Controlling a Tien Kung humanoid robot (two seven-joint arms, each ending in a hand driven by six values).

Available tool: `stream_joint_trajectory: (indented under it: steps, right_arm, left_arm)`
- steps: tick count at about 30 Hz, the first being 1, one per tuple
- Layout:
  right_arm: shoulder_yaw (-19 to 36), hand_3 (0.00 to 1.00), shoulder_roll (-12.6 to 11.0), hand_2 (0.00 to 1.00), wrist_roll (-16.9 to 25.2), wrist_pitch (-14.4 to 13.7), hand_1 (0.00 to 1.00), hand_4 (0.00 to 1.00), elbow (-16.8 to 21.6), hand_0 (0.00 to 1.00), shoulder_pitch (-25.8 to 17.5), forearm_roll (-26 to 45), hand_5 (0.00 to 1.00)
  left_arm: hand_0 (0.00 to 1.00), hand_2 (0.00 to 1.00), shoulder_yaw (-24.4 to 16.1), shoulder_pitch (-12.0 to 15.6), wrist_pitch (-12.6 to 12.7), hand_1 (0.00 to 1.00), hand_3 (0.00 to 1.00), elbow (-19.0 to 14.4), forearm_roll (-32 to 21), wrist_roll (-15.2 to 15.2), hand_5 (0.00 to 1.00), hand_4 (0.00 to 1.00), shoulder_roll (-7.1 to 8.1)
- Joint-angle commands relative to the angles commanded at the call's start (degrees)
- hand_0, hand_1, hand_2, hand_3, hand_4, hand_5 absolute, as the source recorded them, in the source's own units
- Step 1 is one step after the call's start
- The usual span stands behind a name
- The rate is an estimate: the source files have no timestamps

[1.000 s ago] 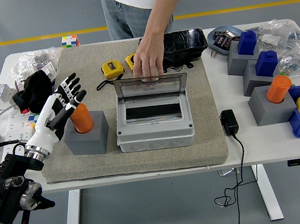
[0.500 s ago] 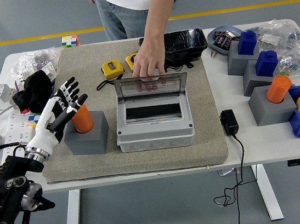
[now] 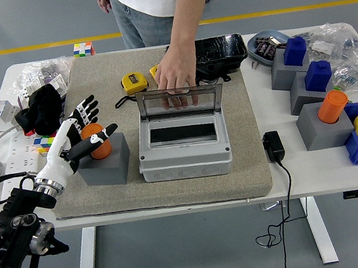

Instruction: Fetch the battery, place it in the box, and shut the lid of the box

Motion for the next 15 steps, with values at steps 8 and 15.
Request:
stream_joint_trajectory:
  steps: [8,15]
  right_arm:
    - [0.0,0.739,0.0,0.742,0.0,0.0,0.72,0.949,0.0,0.775,0.2,0.2,0.836]
    - [0.1,0.74,0.0,0.742,0.1,0.0,0.72,0.949,0.0,0.775,0.3,0.2,0.835]
  left_arm:
    - [0.855,0.843,1.2,-0.3,2.5,0.905,0.861,-1.1,0.8,-0.5,0.056,0.998,-0.05]
    - [0.835,0.82,1.7,-0.6,3.7,0.882,0.823,-0.9,0.9,-0.9,0.018,0.998,-0.33]
